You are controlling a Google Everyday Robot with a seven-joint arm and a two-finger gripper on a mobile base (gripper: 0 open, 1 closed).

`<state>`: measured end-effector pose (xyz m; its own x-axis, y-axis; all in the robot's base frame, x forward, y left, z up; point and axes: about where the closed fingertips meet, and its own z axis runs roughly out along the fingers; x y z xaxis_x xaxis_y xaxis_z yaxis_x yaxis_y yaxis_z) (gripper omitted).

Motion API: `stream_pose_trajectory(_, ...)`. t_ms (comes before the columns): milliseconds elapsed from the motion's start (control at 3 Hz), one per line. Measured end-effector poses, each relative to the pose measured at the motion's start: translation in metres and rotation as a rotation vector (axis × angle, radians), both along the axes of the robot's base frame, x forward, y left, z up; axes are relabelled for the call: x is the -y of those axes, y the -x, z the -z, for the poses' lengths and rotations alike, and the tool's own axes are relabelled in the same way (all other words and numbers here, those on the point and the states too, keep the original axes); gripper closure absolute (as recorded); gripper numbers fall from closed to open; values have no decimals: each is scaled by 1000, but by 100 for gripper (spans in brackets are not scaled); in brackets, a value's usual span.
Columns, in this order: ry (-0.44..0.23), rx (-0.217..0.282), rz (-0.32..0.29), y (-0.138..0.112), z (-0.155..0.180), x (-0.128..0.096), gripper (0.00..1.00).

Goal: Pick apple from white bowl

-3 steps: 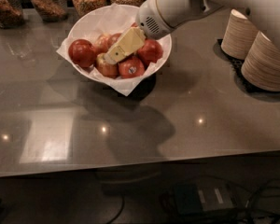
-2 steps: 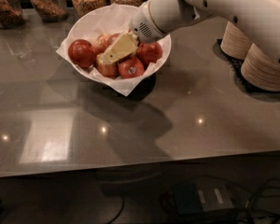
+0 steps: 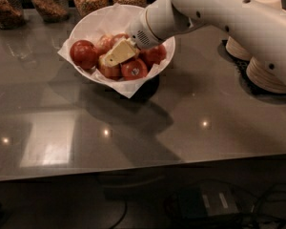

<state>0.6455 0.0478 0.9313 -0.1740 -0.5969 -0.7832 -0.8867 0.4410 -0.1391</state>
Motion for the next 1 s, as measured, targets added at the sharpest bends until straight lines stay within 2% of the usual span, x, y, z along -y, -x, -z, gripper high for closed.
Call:
stream_pose_trajectory(333, 39, 35, 15, -8, 10, 3, 27)
stream_pose_trajectory(667, 76, 67, 33, -15, 17, 8, 36)
stream_pose_trajectory(1000, 93, 93, 45, -18, 17, 12, 55)
